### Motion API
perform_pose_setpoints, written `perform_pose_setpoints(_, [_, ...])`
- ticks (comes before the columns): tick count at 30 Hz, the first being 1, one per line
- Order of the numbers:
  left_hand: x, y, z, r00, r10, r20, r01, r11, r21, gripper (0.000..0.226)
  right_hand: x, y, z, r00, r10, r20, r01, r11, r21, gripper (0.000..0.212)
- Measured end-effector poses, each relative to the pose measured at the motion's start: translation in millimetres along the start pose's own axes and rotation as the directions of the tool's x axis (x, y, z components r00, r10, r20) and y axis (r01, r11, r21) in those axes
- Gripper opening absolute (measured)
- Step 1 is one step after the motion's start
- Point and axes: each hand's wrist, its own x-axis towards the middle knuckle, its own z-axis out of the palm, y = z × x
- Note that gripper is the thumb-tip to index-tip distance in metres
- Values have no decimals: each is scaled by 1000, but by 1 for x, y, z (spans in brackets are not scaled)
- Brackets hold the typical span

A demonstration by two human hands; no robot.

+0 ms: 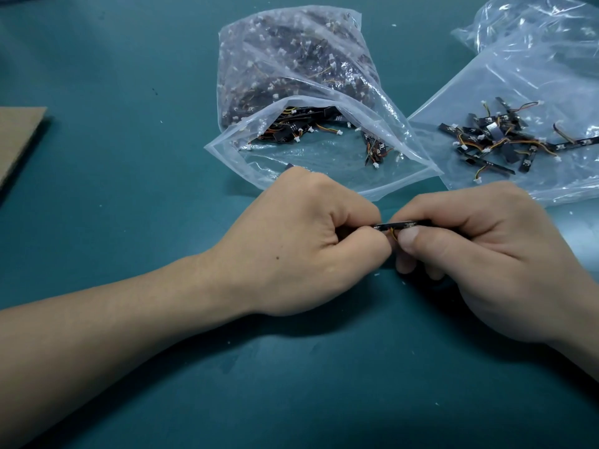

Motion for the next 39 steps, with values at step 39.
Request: perform_pose_setpoints(39, [5, -8, -4, 976, -112, -188, -5, 849, -528, 57, -3, 9, -4, 993, -10, -120, 40, 966, 257, 39])
